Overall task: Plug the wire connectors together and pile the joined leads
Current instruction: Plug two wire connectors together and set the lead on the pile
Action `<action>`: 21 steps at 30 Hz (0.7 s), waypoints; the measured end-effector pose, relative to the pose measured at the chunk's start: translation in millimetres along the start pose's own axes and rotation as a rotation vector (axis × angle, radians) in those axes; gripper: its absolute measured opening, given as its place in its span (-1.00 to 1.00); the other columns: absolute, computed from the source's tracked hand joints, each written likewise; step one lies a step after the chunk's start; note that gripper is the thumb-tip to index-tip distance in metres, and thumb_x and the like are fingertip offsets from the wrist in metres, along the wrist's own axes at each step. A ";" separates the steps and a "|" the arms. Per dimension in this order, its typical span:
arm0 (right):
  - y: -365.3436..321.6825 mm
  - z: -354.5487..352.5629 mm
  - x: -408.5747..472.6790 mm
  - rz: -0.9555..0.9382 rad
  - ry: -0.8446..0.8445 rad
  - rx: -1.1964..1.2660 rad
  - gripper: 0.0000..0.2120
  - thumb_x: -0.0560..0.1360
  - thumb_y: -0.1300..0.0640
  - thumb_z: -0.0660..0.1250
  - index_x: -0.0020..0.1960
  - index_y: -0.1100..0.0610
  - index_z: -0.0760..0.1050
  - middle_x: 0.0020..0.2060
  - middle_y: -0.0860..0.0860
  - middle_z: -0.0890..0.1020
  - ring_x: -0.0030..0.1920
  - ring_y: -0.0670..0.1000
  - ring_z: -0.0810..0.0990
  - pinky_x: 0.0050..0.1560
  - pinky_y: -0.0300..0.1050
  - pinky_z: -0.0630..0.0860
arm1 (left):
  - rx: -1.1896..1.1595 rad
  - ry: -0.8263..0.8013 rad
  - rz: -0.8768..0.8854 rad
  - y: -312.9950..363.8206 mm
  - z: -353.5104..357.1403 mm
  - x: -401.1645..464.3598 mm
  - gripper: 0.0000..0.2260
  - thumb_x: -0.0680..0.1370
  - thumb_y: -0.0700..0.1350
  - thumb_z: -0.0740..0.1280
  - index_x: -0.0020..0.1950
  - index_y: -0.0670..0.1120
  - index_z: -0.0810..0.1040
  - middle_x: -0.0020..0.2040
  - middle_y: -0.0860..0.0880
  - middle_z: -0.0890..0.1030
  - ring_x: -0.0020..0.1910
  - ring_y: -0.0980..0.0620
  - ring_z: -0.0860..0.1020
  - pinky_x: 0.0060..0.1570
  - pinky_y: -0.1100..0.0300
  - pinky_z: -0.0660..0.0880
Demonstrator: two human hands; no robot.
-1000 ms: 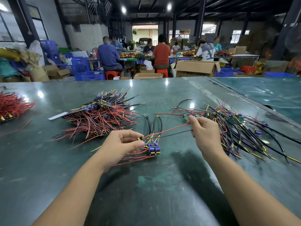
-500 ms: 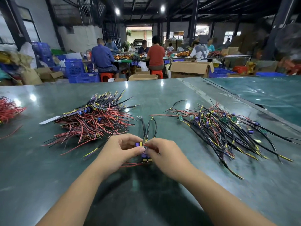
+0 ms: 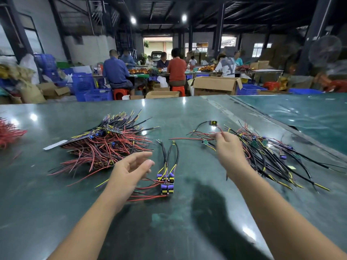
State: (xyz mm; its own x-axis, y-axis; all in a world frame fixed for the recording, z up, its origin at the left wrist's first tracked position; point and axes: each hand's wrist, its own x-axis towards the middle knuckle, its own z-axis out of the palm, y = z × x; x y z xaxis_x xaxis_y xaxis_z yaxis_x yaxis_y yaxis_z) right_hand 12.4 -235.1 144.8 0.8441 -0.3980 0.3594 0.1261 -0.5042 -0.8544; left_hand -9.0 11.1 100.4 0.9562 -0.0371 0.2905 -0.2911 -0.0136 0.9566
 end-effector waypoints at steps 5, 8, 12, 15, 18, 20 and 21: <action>37.9 -14.4 41.9 0.075 -0.123 -0.830 -0.63 0.61 0.04 0.13 0.32 0.23 0.29 0.32 0.22 0.39 0.33 0.24 0.34 0.22 0.07 0.34 | 0.034 0.002 -0.005 -4.4 -2.8 2.2 -0.80 0.53 -0.23 0.36 0.01 0.06 0.64 -0.12 -0.05 0.69 -0.23 0.11 0.58 -0.08 0.14 0.52; 59.8 -5.2 47.1 -0.080 -0.434 -1.004 -0.51 0.63 -0.04 0.01 0.50 0.14 0.10 0.53 0.08 0.08 0.52 0.16 -0.01 0.41 0.15 0.15 | 0.039 0.010 -0.011 -5.8 -5.2 3.3 -0.79 0.54 -0.25 0.33 0.04 0.04 0.62 -0.14 -0.01 0.70 -0.26 0.14 0.58 -0.15 0.21 0.52; 82.4 -3.5 51.8 -0.102 -0.698 -1.043 -0.53 0.66 0.08 -0.10 0.54 0.13 -0.05 0.55 -0.02 -0.05 0.54 0.12 -0.17 0.46 0.17 0.01 | 0.028 0.007 -0.021 -6.4 -5.3 3.9 -0.78 0.54 -0.27 0.32 0.04 0.04 0.61 -0.16 0.01 0.69 -0.28 0.16 0.58 -0.22 0.31 0.53; 92.5 -10.7 58.2 -0.101 -0.665 -1.038 -0.52 0.64 0.20 -0.07 0.55 0.11 -0.02 0.55 -0.02 -0.03 0.54 0.12 -0.17 0.47 0.14 -0.02 | 0.027 0.007 -0.028 -6.6 -4.6 4.3 -0.78 0.54 -0.27 0.32 0.04 0.03 0.61 -0.17 0.02 0.69 -0.27 0.15 0.58 -0.23 0.33 0.52; 93.0 -17.5 64.4 -0.061 -0.681 -1.008 -0.40 0.57 0.34 -0.03 0.56 0.06 -0.05 0.56 0.01 -0.09 0.54 0.10 -0.20 0.49 0.12 -0.07 | 0.034 -0.005 -0.038 -7.0 -3.9 4.5 -0.78 0.54 -0.27 0.32 0.04 0.03 0.61 -0.17 0.02 0.69 -0.27 0.15 0.58 -0.23 0.34 0.52; 89.5 -20.9 64.6 -0.047 -0.701 -1.016 -0.34 0.51 0.40 -0.02 0.56 0.06 -0.06 0.56 0.01 -0.09 0.54 0.10 -0.19 0.50 0.17 -0.05 | 0.054 -0.013 -0.037 -7.3 -3.0 4.3 -0.79 0.54 -0.27 0.33 0.04 0.03 0.62 -0.17 0.02 0.69 -0.25 0.15 0.59 -0.19 0.34 0.51; 86.2 -21.8 63.2 -0.033 -0.699 -1.035 -0.33 0.51 0.40 -0.02 0.56 0.05 -0.05 0.56 -0.01 -0.09 0.54 0.10 -0.19 0.49 0.21 -0.07 | 0.074 -0.011 -0.031 -7.5 -2.9 4.1 -0.79 0.54 -0.27 0.33 0.03 0.03 0.62 -0.16 0.02 0.70 -0.22 0.14 0.60 -0.16 0.34 0.51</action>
State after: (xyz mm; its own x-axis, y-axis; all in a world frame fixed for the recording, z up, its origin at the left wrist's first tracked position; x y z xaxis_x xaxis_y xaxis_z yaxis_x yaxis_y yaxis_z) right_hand 65.3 -320.5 102.1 0.9843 -0.0414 -0.1716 -0.0488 -0.9981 -0.0388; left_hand -2.9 13.9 94.5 0.9644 -0.0466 0.2603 -0.2635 -0.0882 0.9606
